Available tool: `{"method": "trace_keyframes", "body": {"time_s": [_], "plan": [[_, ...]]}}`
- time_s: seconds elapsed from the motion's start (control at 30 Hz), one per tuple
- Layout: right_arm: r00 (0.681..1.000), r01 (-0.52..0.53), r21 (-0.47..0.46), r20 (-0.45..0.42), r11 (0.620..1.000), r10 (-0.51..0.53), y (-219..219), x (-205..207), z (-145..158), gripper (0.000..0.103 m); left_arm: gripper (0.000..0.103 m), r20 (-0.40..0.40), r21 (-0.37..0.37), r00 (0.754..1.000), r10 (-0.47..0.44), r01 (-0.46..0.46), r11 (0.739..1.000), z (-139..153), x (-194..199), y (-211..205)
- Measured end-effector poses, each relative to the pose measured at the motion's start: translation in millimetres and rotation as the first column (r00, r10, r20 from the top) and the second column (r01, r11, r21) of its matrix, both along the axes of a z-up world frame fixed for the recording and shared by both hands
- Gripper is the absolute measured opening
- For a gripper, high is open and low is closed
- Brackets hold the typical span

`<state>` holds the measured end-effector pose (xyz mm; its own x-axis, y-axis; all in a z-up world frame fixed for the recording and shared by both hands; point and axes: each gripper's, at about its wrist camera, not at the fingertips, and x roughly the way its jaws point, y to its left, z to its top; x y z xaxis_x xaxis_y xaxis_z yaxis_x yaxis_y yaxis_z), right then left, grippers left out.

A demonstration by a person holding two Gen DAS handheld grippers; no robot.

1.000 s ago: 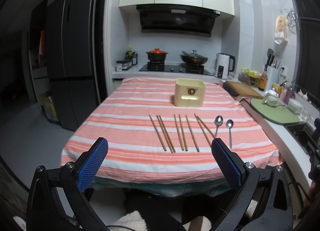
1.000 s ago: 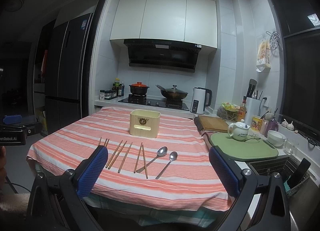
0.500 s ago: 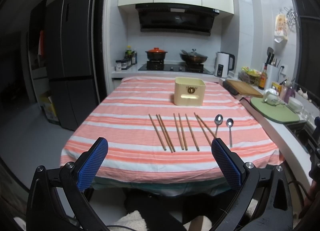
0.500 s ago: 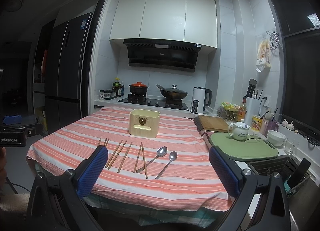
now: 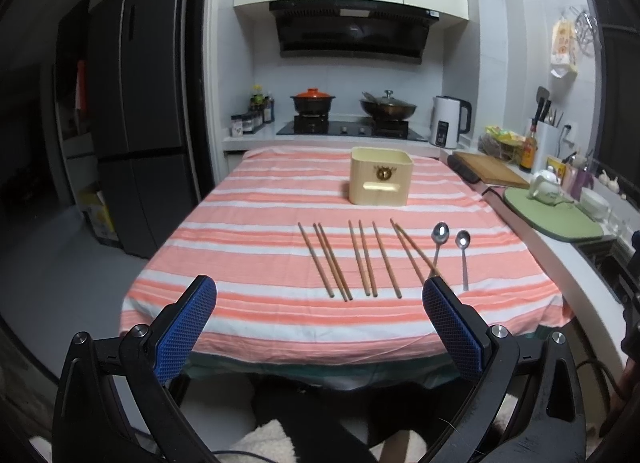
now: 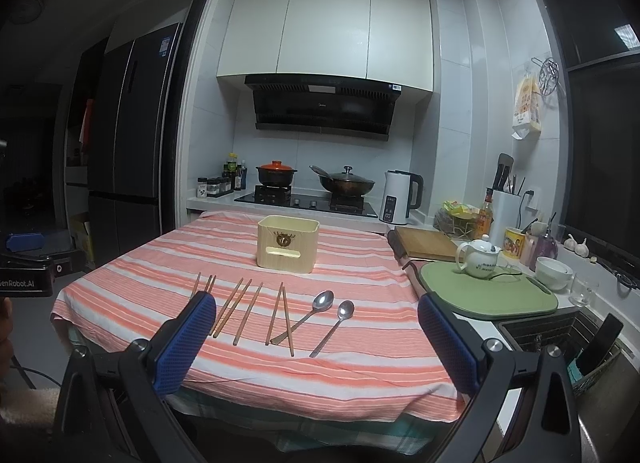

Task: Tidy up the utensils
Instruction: 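Move both tools forward over the row of wooden chopsticks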

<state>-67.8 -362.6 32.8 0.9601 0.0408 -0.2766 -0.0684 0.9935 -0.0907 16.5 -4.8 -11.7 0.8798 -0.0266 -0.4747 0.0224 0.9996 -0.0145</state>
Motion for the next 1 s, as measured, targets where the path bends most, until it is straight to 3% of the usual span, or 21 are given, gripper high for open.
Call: {"method": "trace_keyframes", "body": {"time_s": [0.33,0.57,0.77,1.0], "plan": [[0.991,0.006,-0.050,-0.131,0.999,-0.013,-3.8,17.0,-8.7,0.103,0.103,-0.040,0.025,0.999,0.009,-0.008,1.000,-6.4,16.0,-5.1],[0.993,0.023,-0.041,-0.115,0.999,-0.028,-6.6,32.2,-15.7,0.103,0.103,-0.053,0.009,0.998,-0.016,0.016,1.000,-20.0,43.1,1.9],[0.989,0.072,-0.023,-0.130,0.997,-0.074,-21.2,55.7,-28.3,0.103,0.103,-0.146,-0.017,0.984,-0.105,0.104,0.994,-64.8,87.0,8.4],[0.982,0.096,-0.056,-0.156,0.994,-0.103,-27.8,88.9,-53.8,0.103,0.103,-0.203,0.018,0.976,-0.077,0.082,0.996,-114.6,133.5,2.5]]}}
